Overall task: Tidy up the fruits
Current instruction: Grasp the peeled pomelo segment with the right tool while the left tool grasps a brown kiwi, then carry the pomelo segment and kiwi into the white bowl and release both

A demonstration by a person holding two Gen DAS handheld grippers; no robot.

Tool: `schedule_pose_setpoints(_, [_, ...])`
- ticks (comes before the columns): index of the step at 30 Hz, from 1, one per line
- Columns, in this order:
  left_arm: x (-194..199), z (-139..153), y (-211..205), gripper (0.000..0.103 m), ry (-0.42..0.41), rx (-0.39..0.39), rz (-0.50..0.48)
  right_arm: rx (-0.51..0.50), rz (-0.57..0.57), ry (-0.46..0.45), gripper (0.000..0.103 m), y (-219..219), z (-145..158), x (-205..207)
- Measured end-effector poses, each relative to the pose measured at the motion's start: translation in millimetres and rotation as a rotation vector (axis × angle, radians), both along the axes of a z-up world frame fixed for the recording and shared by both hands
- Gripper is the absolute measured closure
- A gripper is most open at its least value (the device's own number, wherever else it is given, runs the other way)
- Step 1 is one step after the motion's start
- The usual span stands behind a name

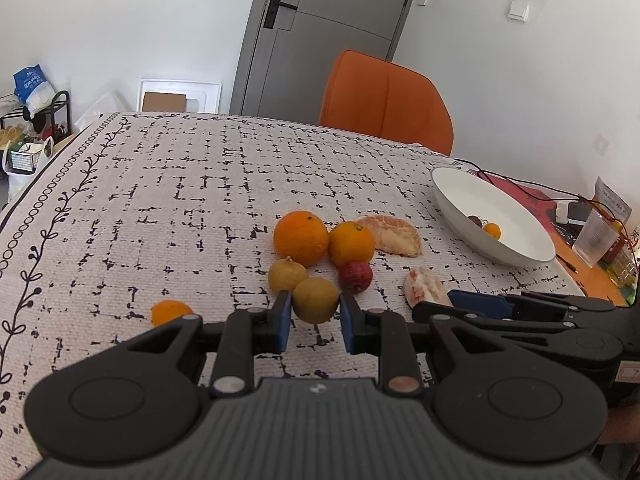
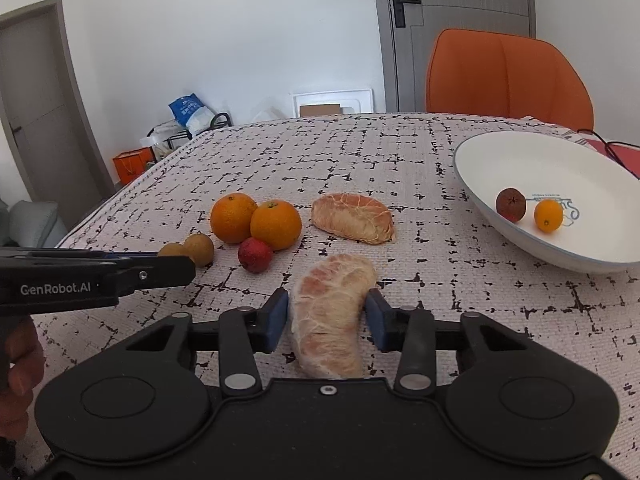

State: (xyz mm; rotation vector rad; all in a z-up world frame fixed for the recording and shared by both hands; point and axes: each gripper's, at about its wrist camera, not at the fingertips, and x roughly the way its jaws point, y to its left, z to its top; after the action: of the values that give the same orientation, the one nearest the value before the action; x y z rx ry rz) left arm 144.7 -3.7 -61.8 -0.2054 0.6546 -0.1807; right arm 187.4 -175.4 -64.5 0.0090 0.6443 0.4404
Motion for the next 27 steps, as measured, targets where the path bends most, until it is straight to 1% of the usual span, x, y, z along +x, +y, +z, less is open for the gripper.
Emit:
schedule_pose_setpoints(3, [-2,3,-2,0.079,-0.009,0.007,-0.006,0.019,0.005,0.007,0.067,-4,2,-2])
schedule_pose_setpoints(13, [0,19,-23,0.079,-0.043,0.024,-0.039,0.070,-0.018,-0.058,0.067,-28,22,-14])
schedule_pose_setpoints(27, [10,33,-56,0.079,-0.088,0.050,-0.104,0.097,-0.071,-0.125,0.067,-62,37,-20])
